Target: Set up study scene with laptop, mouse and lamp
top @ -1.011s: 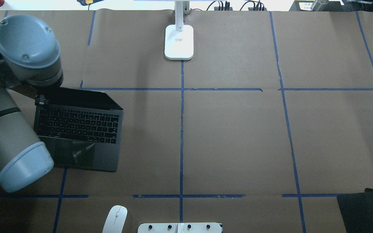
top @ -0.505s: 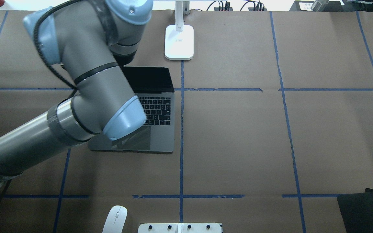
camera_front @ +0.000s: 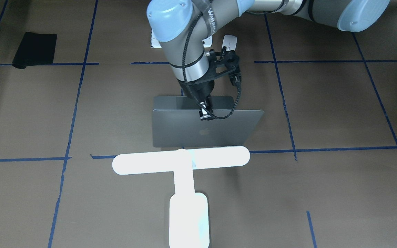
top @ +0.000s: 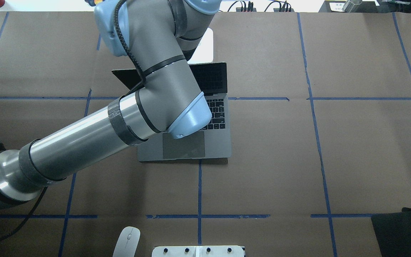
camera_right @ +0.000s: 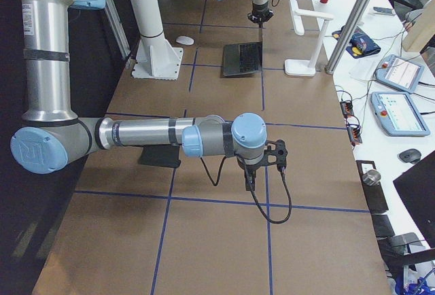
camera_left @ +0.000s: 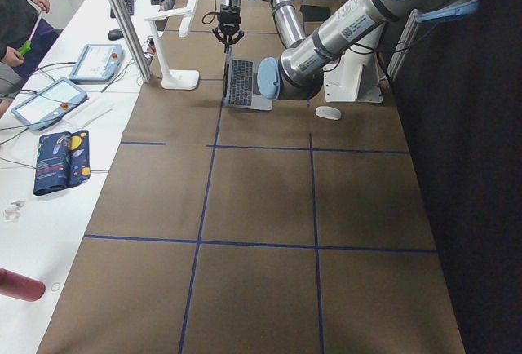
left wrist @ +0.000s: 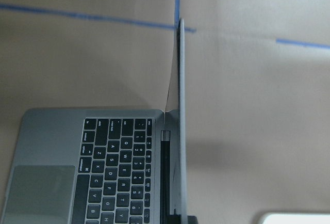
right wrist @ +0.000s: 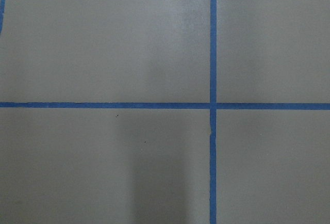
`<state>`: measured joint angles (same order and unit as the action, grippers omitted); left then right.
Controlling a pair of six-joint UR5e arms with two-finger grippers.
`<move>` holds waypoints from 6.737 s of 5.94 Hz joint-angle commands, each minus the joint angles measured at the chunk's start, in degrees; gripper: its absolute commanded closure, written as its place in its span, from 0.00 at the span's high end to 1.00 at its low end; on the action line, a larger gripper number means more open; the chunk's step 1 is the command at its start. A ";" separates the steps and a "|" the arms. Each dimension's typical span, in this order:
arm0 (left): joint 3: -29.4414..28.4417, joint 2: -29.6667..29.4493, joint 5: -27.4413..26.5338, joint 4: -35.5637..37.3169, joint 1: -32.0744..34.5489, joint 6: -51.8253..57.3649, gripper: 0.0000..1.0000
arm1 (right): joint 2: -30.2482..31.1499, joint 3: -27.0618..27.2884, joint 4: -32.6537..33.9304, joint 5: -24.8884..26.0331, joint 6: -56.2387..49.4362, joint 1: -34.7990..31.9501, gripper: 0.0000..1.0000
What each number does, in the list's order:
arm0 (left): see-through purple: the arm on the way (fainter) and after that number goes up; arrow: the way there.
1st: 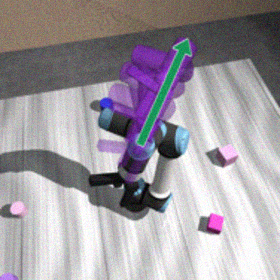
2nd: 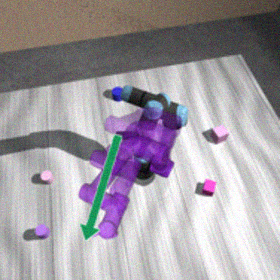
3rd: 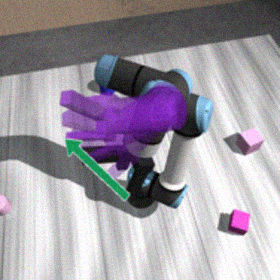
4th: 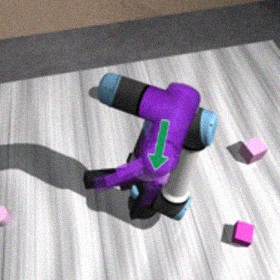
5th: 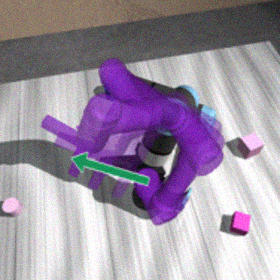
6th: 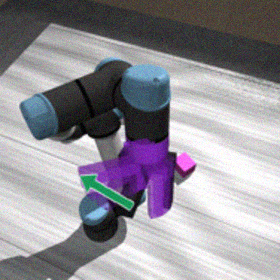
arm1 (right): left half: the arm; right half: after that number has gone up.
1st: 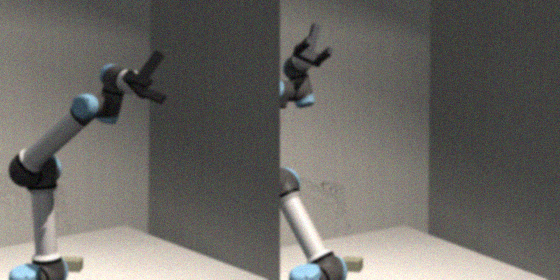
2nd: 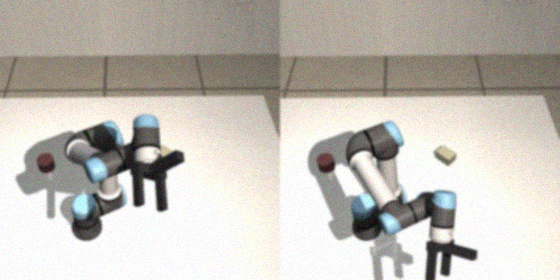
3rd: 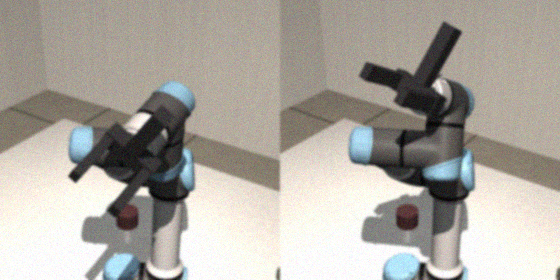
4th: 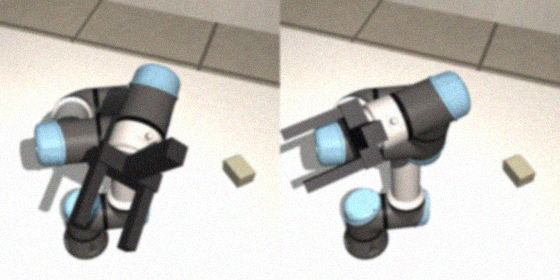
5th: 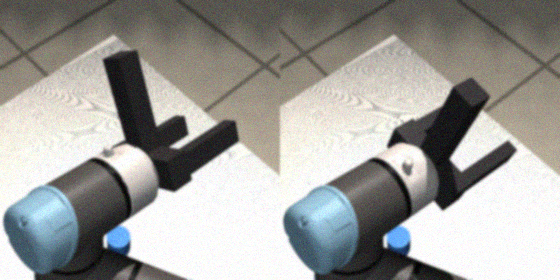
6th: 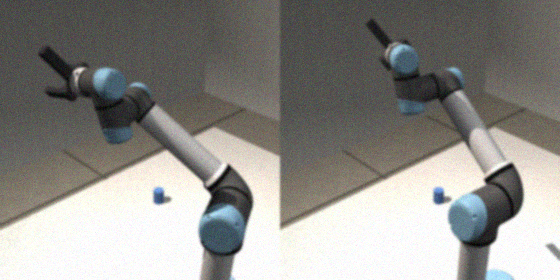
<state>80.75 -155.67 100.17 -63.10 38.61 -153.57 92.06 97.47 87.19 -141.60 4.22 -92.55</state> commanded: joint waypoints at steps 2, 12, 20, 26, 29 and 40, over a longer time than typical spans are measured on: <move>-5.08 -1.75 0.03 -4.05 -1.08 -3.23 0.00 | 0.05 -0.35 0.09 0.09 0.00 0.00 1.00; 43.44 30.93 1.96 -3.61 -10.37 46.56 1.00 | 4.24 11.90 -0.18 4.47 23.75 12.09 1.00; 44.75 38.51 2.49 -12.23 -19.89 67.08 1.00 | 31.13 16.52 -46.03 24.21 67.11 51.07 1.00; 47.48 38.51 2.57 -11.70 -19.89 67.09 1.00 | 37.57 8.98 -62.82 39.64 83.66 76.80 1.00; 47.22 38.60 2.57 -11.70 -19.89 67.09 1.00 | 38.37 8.70 -63.63 39.29 84.54 77.78 0.74; 47.30 45.36 2.14 -13.28 -20.67 70.34 1.00 | 28.38 17.23 -56.21 29.38 76.59 61.04 0.00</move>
<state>128.09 -110.99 102.36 -76.18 18.35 -83.80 124.00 114.65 26.94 -109.38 84.29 -26.71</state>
